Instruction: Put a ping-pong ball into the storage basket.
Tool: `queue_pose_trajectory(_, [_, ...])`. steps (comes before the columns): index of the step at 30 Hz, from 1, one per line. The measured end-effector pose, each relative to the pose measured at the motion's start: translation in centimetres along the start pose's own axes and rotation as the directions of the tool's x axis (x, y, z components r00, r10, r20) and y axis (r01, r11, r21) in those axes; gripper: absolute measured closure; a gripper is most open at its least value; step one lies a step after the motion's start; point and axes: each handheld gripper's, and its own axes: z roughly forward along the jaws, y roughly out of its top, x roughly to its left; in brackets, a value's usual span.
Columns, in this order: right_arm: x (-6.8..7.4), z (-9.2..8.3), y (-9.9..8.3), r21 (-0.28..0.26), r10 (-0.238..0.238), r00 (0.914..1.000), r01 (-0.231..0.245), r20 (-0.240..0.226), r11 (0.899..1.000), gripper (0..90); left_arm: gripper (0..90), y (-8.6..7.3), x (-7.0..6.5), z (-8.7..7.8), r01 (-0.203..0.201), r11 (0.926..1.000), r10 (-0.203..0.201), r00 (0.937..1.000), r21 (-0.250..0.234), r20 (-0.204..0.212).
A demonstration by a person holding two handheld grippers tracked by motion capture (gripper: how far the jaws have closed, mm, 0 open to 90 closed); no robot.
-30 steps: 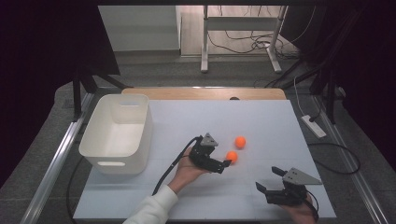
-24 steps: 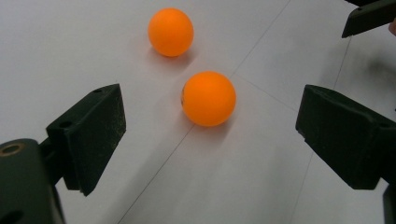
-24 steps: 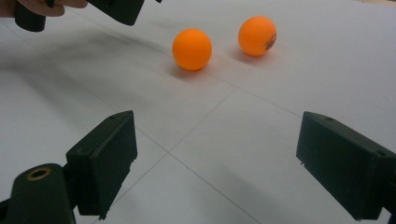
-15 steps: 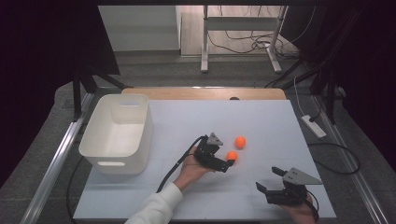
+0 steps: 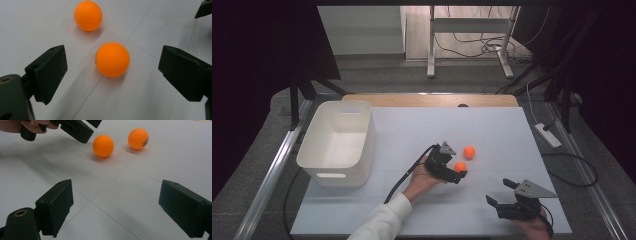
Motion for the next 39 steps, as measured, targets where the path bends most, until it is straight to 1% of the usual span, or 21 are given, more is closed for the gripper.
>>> queue_pose_trajectory(3, [0.0,0.0,0.0,0.002,0.0,1.0,0.0,0.001,1.0,12.3,9.3,0.1,0.1,0.4,0.005,0.9999,-0.004,0.9999,0.012,-0.01])
queue_pose_trajectory(5, [0.0,-0.1,0.0,0.005,-0.001,1.0,0.001,0.002,1.0,12.3,9.4,0.2,0.2,0.6,0.01,0.9999,-0.01,0.9999,0.013,-0.01])
queue_pose_trajectory(11, [0.0,-0.1,0.0,0.0,0.0,1.0,0.0,0.001,1.0,12.3,9.4,0.1,0.4,1.3,0.017,0.9992,-0.017,0.9997,0.037,-0.017])
queue_pose_trajectory(14, [0.0,-0.1,0.0,-0.002,0.0,1.0,0.0,0.002,1.0,12.4,9.5,0.2,0.3,1.7,0.019,0.9989,-0.019,0.9998,0.043,-0.012])
queue_pose_trajectory(16, [0.0,0.0,0.0,0.0,-0.002,1.0,0.002,0.002,1.0,12.3,9.5,0.3,0.2,1.9,0.014,0.9985,-0.013,0.9998,0.053,-0.012])
queue_pose_trajectory(19, [0.0,-0.1,0.0,0.001,0.0,1.0,0.0,0.003,1.0,12.4,9.9,0.5,0.2,2.1,0.019,0.9981,-0.019,0.9997,0.058,-0.013])
queue_pose_trajectory(24, [0.0,-0.1,0.0,0.003,-0.002,1.0,0.002,0.005,1.0,12.3,12.5,0.4,0.2,2.4,0.021,0.9977,-0.02,0.9997,0.064,-0.012])
queue_pose_trajectory(27, [0.0,-0.1,0.0,0.001,-0.002,1.0,0.002,0.003,1.0,12.3,13.9,0.3,0.3,2.7,0.022,0.9969,-0.021,0.9997,0.076,-0.009])
queue_pose_trajectory(31, [-0.1,-0.1,0.0,0.0,-0.003,1.0,0.003,0.004,1.0,12.4,21.2,0.2,0.3,2.9,0.017,0.996,-0.017,0.9998,0.088,-0.006])
queue_pose_trajectory(33, [0.0,-0.1,0.0,0.002,-0.004,1.0,0.004,0.006,1.0,12.4,28.1,0.2,0.3,2.9,0.017,0.9959,-0.017,0.9999,0.089,-0.003])
queue_pose_trajectory(34, [-0.1,-0.1,0.0,0.001,-0.003,1.0,0.003,0.004,1.0,12.4,28.1,0.2,0.4,2.9,0.016,0.9958,-0.016,0.9999,0.09,0.006])
queue_pose_trajectory(36, [-0.1,-0.1,-0.1,-0.001,-0.002,1.0,0.002,0.004,1.0,12.3,36.5,0.2,0.3,2.9,0.011,0.9961,-0.012,0.9999,0.088,0.007])
queue_pose_trajectory(39, [-0.1,-0.1,-0.1,0.002,-0.003,1.0,0.003,0.006,1.0,12.4,45.2,0.2,0.3,2.9,0.008,0.9963,-0.009,0.9999,0.086,0.005])
